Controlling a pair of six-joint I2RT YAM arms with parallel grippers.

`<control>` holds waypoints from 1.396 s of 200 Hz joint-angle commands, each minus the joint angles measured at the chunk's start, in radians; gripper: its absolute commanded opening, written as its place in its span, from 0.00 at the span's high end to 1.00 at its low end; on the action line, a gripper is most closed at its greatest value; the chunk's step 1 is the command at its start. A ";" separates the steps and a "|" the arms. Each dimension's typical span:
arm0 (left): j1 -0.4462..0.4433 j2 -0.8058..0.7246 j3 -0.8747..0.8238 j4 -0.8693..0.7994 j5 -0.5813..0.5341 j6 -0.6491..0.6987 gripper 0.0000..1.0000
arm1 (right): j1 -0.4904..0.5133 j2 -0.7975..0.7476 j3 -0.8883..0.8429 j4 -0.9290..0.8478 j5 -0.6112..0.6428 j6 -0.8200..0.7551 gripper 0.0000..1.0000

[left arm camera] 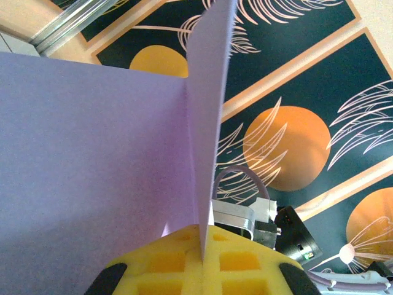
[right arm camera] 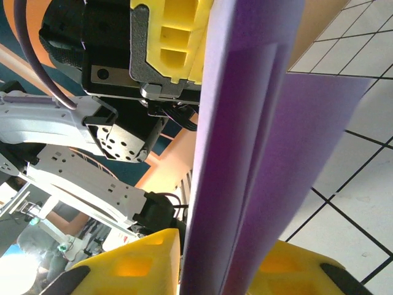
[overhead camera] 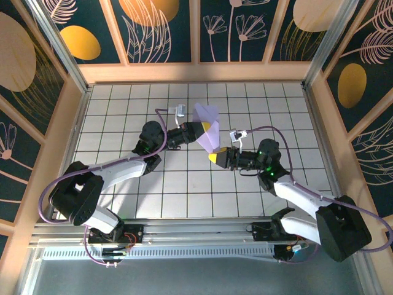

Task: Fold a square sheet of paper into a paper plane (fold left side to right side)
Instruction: Turn over the paper at the center of the table.

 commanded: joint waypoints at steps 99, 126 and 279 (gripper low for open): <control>-0.004 -0.167 0.032 -0.300 -0.151 0.239 0.49 | -0.009 -0.074 0.156 -0.489 0.183 -0.258 1.00; -0.005 -0.294 0.005 -0.500 -0.341 0.340 0.41 | 0.034 -0.076 0.262 -0.769 0.409 -0.416 1.00; -0.005 -0.687 -0.127 -0.838 -0.867 0.437 0.32 | 0.510 0.576 0.685 -1.477 1.870 -0.559 1.00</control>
